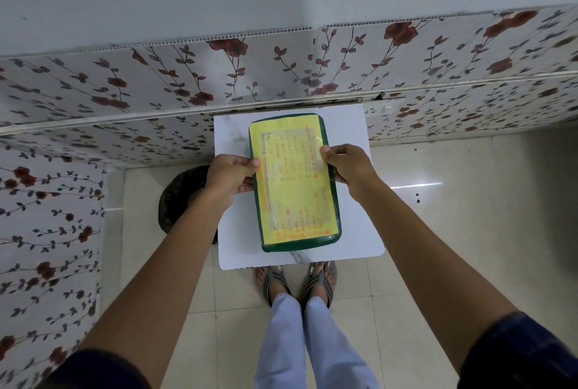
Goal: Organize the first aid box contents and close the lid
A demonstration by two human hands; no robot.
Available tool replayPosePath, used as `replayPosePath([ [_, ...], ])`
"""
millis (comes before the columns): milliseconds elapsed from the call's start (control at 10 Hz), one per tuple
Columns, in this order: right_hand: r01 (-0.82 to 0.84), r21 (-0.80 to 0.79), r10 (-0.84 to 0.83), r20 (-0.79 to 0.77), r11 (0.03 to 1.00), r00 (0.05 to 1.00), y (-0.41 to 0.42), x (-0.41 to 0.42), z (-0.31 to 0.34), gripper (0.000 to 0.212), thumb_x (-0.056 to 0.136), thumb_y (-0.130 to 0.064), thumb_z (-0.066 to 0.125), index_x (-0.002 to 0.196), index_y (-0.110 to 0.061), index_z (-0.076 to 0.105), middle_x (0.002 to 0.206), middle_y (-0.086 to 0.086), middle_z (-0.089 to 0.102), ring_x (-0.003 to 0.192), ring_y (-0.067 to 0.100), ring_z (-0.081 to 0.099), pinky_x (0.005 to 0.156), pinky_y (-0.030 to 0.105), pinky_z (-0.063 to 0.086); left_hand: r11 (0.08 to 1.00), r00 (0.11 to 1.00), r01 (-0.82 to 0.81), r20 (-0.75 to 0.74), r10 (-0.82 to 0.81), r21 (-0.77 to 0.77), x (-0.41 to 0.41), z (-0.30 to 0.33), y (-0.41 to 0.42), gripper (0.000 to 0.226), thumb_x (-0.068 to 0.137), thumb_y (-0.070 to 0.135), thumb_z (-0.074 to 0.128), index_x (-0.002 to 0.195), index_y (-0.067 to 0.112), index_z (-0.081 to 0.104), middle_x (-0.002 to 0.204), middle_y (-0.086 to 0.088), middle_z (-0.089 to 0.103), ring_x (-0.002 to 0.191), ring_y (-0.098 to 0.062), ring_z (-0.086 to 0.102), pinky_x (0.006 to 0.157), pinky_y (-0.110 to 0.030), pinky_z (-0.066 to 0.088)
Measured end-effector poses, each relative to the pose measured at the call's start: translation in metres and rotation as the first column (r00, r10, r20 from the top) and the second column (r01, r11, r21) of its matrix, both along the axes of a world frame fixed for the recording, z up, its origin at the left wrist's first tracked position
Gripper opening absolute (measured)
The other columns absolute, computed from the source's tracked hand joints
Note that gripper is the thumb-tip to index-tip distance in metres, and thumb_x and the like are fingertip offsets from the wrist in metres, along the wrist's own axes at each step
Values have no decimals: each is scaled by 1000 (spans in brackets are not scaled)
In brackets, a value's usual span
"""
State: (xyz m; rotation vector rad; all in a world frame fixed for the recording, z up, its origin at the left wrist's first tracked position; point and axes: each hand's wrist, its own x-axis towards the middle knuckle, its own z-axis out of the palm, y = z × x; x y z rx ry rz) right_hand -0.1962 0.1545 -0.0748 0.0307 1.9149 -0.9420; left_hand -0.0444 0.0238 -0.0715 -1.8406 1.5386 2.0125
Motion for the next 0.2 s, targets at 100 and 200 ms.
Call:
replayPosePath([
  [100,-28,21,30,-56,999,998,10,3,7,35,87,-34,59,115,-14,53,111,1,61,101,23,58,93,40,50,996,998,-37,38,41,-85,6,4,9,31,83,19,66,109,4,58,106,-12,63,94,-26,62,80,-37,55],
  [200,-49,18,51,-163,999,985,28,8,29,31,87,-27,58,116,-15,56,105,-4,56,100,18,52,93,37,46,979,993,-121,-11,121,-165,14,23,21,25,86,18,59,110,12,57,101,-4,58,95,-21,57,79,-35,52],
])
